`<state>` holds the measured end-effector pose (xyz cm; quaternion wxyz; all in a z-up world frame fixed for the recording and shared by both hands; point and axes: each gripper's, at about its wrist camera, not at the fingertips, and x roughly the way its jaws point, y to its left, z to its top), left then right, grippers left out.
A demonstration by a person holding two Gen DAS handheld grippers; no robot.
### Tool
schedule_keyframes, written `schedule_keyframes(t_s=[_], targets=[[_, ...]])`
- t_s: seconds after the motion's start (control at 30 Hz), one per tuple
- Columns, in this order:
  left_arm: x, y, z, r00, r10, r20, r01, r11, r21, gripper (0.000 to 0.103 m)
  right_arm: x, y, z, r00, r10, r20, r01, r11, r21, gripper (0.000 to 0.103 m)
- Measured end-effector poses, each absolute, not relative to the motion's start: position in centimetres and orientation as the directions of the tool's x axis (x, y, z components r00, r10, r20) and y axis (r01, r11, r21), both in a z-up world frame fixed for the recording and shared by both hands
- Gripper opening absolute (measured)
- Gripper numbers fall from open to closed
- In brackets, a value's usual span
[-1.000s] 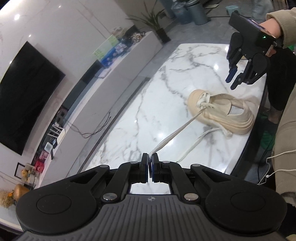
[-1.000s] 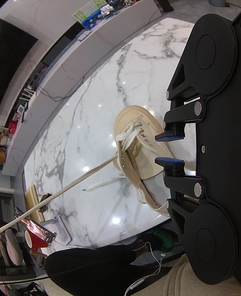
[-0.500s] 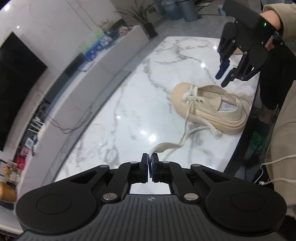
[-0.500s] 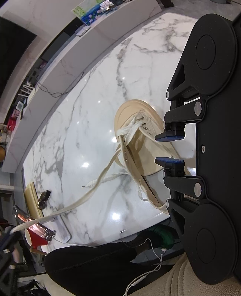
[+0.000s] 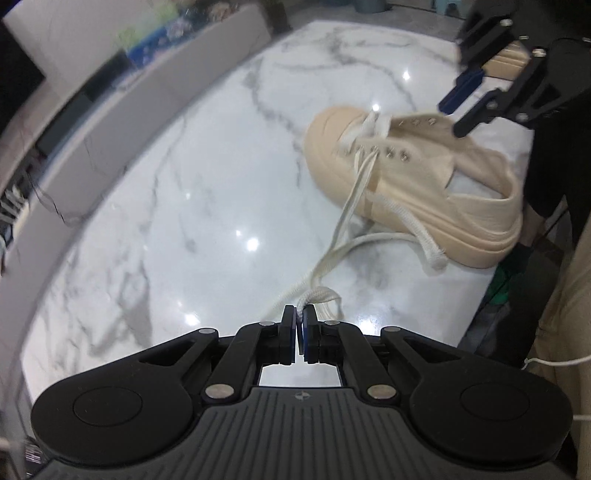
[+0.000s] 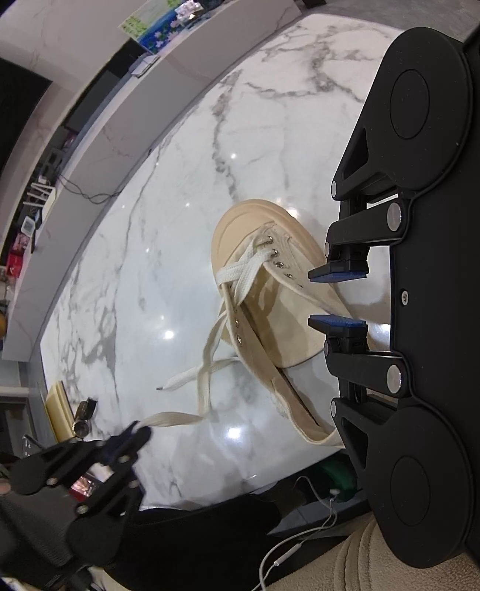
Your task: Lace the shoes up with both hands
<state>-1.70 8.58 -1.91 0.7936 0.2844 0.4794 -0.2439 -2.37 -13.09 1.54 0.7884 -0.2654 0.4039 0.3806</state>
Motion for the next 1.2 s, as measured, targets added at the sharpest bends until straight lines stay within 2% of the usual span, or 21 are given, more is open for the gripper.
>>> schedule_keyframes(t_s=[0.23, 0.33, 0.4, 0.6, 0.67, 1.03, 1.2], targets=[[-0.8, 9.1, -4.7, 0.334, -0.084, -0.939, 0.621, 0.769, 0.152, 0.004, -2.5, -12.9, 1.1, 0.414, 0.386, -0.824, -0.800, 0.587, -0.127, 0.020], [-0.5, 9.5, -5.3, 0.324, -0.056, -0.944, 0.587, 0.795, 0.155, 0.010, -2.4, -12.8, 1.2, 0.414, 0.397, -0.819, -0.797, 0.592, -0.115, 0.020], [-0.2, 9.9, -5.3, 0.332, -0.042, -0.942, 0.562, 0.811, 0.162, 0.016, -2.4, -12.7, 1.2, 0.411, 0.404, -0.817, -0.798, 0.593, -0.109, 0.020], [0.7, 10.6, -4.4, 0.397, 0.020, -0.917, 0.478, 0.849, 0.226, 0.019, -2.1, -12.5, 1.2, 0.416, 0.405, -0.814, -0.798, 0.592, -0.113, 0.020], [0.8, 10.5, -4.2, 0.402, 0.031, -0.915, 0.480, 0.844, 0.239, 0.023, -2.0, -12.6, 1.2, 0.418, 0.405, -0.813, -0.796, 0.594, -0.113, 0.020], [2.3, 10.1, -1.6, 0.474, -0.003, -0.881, 0.387, 0.899, 0.205, 0.023, -2.0, -12.8, 1.3, 0.428, 0.406, -0.808, -0.788, 0.605, -0.114, 0.020], [3.6, 9.0, -3.7, 0.445, -0.003, -0.896, 0.311, 0.938, 0.151, 0.023, -2.2, -12.8, 1.5, 0.431, 0.412, -0.803, -0.788, 0.606, -0.112, 0.020]])
